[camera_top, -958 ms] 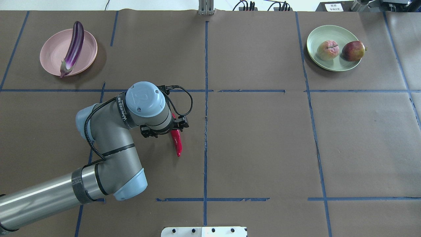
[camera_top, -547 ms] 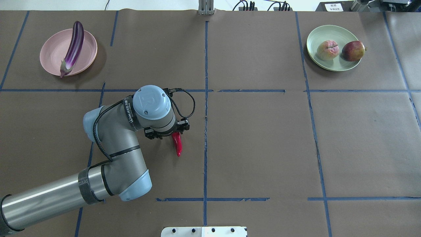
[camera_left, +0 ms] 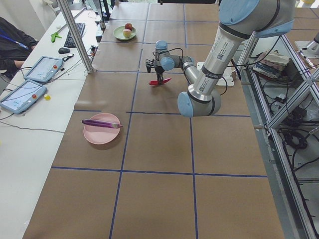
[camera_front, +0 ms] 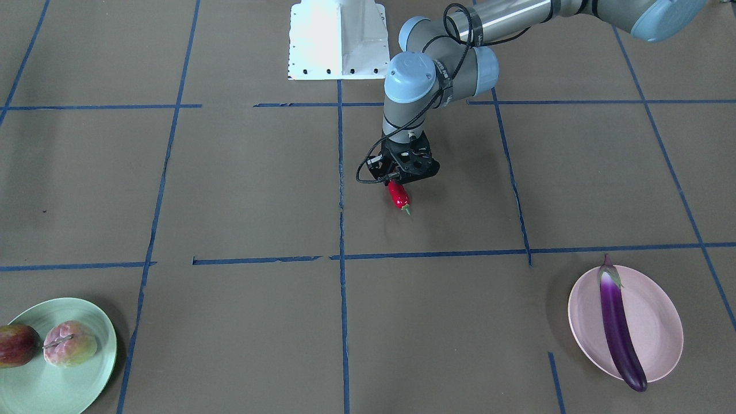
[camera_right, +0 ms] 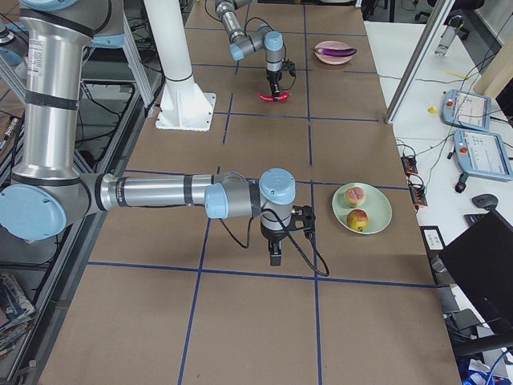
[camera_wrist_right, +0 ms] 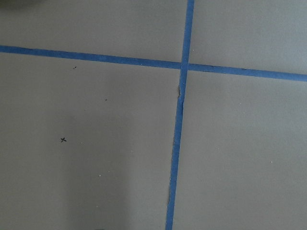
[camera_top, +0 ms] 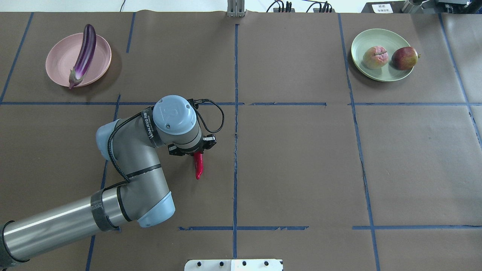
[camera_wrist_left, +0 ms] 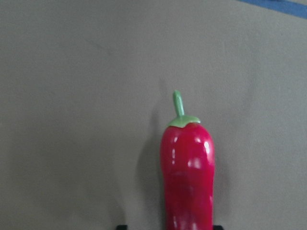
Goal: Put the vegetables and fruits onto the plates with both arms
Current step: 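Carry the chili pepper with the left gripper onto the pink plate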
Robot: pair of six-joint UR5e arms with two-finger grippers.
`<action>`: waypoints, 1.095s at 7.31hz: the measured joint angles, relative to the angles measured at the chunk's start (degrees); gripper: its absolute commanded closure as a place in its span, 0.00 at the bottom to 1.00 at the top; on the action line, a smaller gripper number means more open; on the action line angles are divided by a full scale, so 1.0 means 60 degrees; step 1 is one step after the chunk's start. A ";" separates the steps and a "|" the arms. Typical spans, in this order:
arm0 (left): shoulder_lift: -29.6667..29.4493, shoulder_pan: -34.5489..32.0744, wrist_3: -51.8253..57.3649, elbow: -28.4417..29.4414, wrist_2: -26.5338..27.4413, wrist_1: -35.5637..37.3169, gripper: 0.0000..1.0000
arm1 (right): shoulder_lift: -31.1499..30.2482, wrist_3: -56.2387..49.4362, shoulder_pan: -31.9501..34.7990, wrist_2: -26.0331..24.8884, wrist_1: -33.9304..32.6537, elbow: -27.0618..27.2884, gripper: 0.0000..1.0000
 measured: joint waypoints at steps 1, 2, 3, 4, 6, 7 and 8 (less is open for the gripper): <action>-0.0004 -0.0261 0.0157 -0.0086 -0.0036 0.0010 1.00 | -0.0003 0.0002 0.0000 0.0006 0.0000 0.0010 0.00; 0.0006 -0.0699 0.0522 -0.0167 -0.0174 0.0032 1.00 | -0.0005 0.0013 0.0000 0.0010 0.0000 0.0014 0.00; 0.0092 -0.1411 0.1308 -0.0196 -0.0539 0.0067 1.00 | -0.0004 0.0022 0.0000 0.0011 -0.0001 0.0015 0.00; 0.0261 -0.2328 0.2470 -0.0100 -0.1024 0.0079 1.00 | -0.0005 0.0027 0.0000 0.0012 0.0000 0.0006 0.00; 0.0465 -0.4350 0.5474 0.0994 -0.2020 0.0040 1.00 | -0.0010 0.0029 -0.0004 0.0012 0.0000 -0.0006 0.00; 0.0475 -0.5225 0.6973 0.1847 -0.2299 -0.0007 1.00 | -0.0006 0.0033 -0.0009 0.0012 0.0000 -0.0009 0.00; 0.0461 -0.5898 0.8062 0.2802 -0.2413 -0.0299 1.00 | -0.0003 0.0038 -0.0011 0.0012 0.0000 -0.0010 0.00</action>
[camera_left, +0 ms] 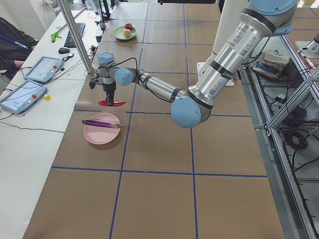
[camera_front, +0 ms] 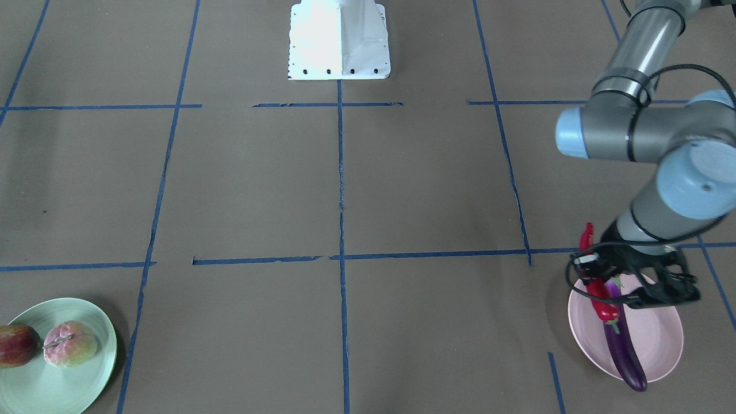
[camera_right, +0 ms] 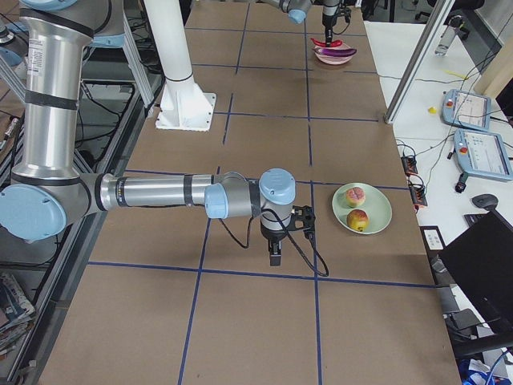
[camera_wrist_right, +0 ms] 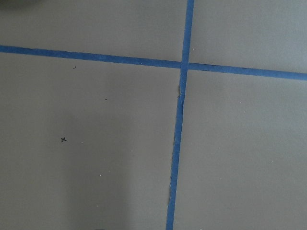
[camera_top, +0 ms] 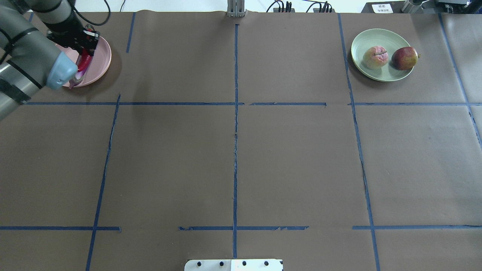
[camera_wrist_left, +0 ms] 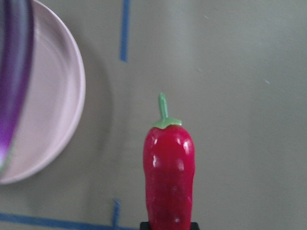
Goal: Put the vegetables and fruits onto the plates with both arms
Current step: 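Carry the chili pepper with the left gripper onto the pink plate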
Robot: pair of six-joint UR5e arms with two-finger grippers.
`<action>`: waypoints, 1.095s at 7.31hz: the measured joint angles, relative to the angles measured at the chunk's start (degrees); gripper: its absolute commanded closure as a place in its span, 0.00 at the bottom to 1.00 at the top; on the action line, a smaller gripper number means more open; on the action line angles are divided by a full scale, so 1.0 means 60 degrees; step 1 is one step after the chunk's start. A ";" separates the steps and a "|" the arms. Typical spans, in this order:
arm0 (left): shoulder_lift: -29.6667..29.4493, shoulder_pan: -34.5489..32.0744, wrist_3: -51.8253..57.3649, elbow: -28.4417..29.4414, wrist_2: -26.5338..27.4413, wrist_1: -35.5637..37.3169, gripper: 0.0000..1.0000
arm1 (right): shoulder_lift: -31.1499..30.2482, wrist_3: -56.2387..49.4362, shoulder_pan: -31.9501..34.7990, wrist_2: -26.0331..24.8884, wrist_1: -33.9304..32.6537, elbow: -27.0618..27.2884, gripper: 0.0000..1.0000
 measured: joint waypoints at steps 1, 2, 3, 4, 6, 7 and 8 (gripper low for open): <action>-0.0035 -0.0440 0.0548 0.1173 -0.0034 -0.0879 1.00 | 0.0002 0.0001 -0.0003 -0.0003 0.0000 -0.0004 0.00; -0.0143 -0.0640 0.0747 0.2368 -0.0038 -0.1979 0.89 | 0.0006 -0.0004 -0.0003 -0.0010 -0.0003 -0.0009 0.00; -0.0310 -0.0706 0.0810 0.3240 -0.0038 -0.2716 0.55 | 0.0013 -0.0008 -0.0003 -0.0013 -0.0009 -0.0012 0.00; -0.0422 -0.0683 0.0824 0.3669 -0.0038 -0.3038 0.01 | 0.0016 -0.0008 -0.0003 -0.0014 -0.0013 -0.0014 0.00; -0.0490 -0.0579 0.0846 0.3850 -0.0042 -0.3206 0.00 | 0.0027 -0.0006 -0.0003 -0.0015 -0.0012 -0.0021 0.00; -0.0483 -0.0553 0.0907 0.3826 -0.0055 -0.3228 0.00 | 0.0030 0.0000 -0.0003 -0.0014 -0.0006 -0.0019 0.00; -0.0458 -0.0567 0.1032 0.3767 -0.0161 -0.3230 0.00 | 0.0032 0.0001 -0.0003 -0.0015 -0.0002 -0.0016 0.00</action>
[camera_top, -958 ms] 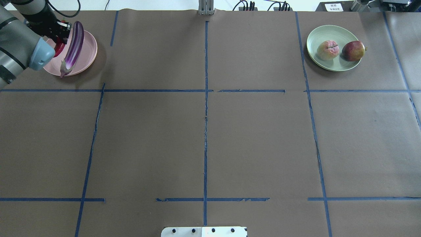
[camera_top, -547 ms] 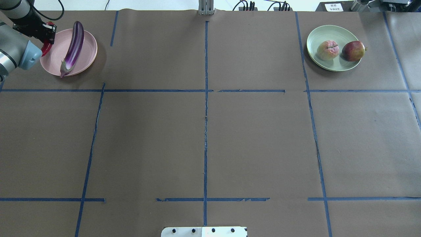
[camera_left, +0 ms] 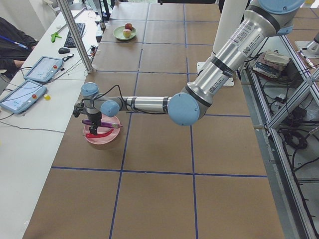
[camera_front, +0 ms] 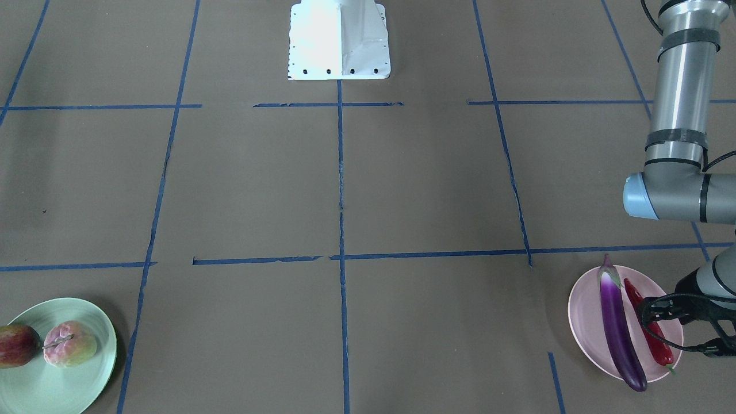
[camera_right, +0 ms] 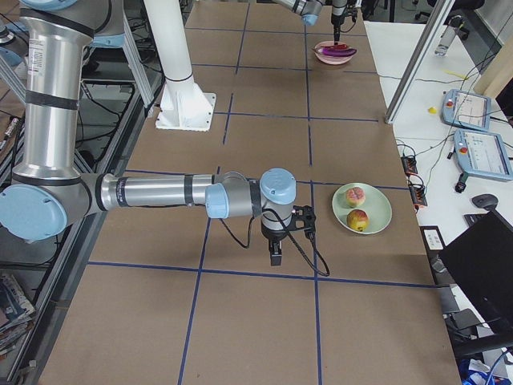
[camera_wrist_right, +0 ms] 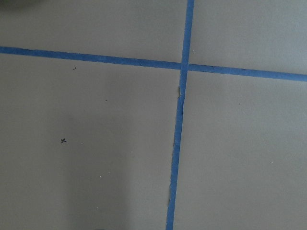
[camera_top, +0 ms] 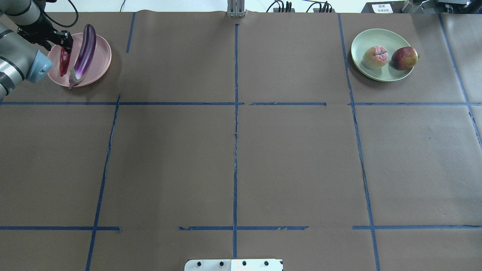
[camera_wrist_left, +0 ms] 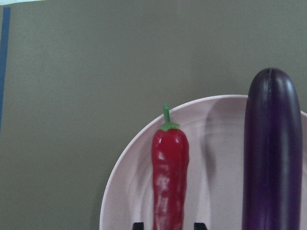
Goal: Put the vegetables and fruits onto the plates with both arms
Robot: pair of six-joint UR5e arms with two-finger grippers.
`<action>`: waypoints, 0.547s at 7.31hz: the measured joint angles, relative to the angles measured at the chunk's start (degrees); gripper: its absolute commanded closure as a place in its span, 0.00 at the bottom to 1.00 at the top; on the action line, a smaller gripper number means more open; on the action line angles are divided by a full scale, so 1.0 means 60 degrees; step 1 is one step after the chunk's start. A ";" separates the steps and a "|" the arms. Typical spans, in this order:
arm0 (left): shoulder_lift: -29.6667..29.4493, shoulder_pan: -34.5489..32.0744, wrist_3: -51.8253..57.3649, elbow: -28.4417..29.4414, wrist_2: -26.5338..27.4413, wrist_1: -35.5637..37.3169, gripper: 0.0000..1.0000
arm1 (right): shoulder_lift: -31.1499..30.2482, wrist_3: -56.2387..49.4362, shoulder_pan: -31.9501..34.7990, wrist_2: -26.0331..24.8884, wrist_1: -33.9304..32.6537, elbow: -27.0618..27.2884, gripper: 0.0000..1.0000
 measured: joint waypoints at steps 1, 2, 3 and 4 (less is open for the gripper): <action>0.0074 -0.0128 0.0319 -0.0064 -0.0336 0.0032 0.00 | 0.0001 -0.0005 0.0000 0.0000 0.0001 0.0000 0.00; 0.0222 -0.0444 0.0853 -0.0099 -0.0834 0.0078 0.00 | 0.0001 -0.0012 0.0000 0.0000 0.0005 0.0010 0.00; 0.0465 -0.0920 0.1589 -0.0164 -0.1370 0.0147 0.00 | 0.0005 -0.0019 0.0000 0.0009 0.0008 0.0027 0.00; 0.0757 -0.1459 0.2487 -0.0360 -0.1829 0.0373 0.00 | 0.0016 -0.0023 0.0003 0.0033 0.0002 0.0057 0.00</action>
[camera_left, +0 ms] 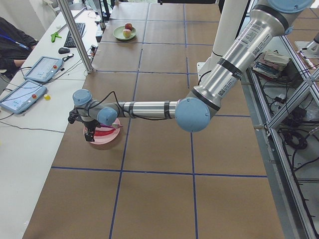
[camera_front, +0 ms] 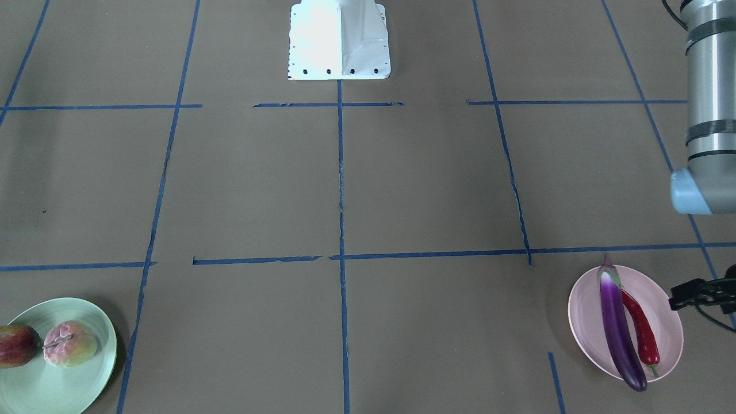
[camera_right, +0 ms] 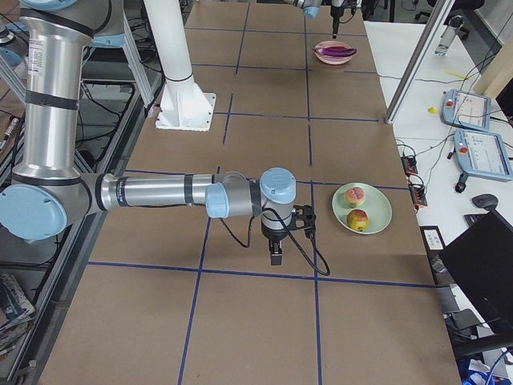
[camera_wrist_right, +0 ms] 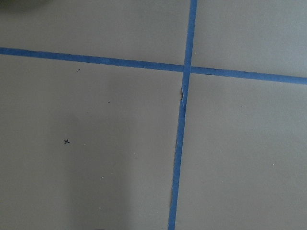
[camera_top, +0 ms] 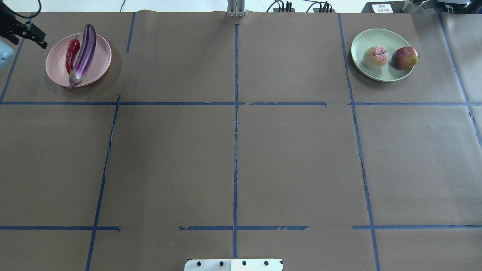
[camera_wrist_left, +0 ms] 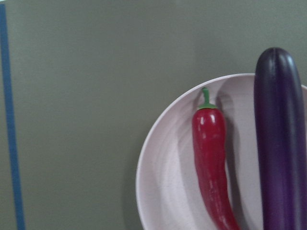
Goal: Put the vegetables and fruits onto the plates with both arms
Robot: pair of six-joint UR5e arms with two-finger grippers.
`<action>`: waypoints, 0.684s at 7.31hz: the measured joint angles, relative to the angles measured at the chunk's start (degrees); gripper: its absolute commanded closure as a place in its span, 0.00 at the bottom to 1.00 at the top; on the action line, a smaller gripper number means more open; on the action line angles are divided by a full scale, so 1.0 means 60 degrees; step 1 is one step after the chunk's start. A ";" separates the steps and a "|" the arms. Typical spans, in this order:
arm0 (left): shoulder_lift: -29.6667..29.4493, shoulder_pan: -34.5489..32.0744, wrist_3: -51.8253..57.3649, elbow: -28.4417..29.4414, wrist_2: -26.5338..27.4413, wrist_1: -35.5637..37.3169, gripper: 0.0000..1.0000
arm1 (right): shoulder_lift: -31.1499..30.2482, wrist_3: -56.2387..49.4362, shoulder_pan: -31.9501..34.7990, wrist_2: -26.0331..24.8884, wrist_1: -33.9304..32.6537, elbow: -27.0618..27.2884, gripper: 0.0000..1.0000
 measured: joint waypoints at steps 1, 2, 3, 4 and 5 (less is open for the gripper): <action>0.0278 -0.0482 0.0886 -0.0516 -0.0312 0.0573 0.00 | 0.0003 -0.0005 0.0006 0.0015 -0.0031 0.0028 0.00; 0.0813 -0.0881 0.1691 -0.1682 -0.0449 0.1672 0.00 | -0.0009 -0.0011 0.0009 0.0022 -0.0077 0.0042 0.00; 0.1655 -0.1125 0.2227 -0.3195 -0.0472 0.2879 0.00 | -0.0031 -0.0014 0.0010 0.0024 -0.0090 0.0049 0.00; 0.2762 -0.1234 0.2492 -0.4774 -0.0469 0.3766 0.00 | -0.0048 -0.0016 0.0011 0.0025 -0.0087 0.0046 0.00; 0.3955 -0.1297 0.2597 -0.6113 -0.0481 0.4194 0.00 | -0.0053 -0.0016 0.0012 0.0025 -0.0077 0.0039 0.00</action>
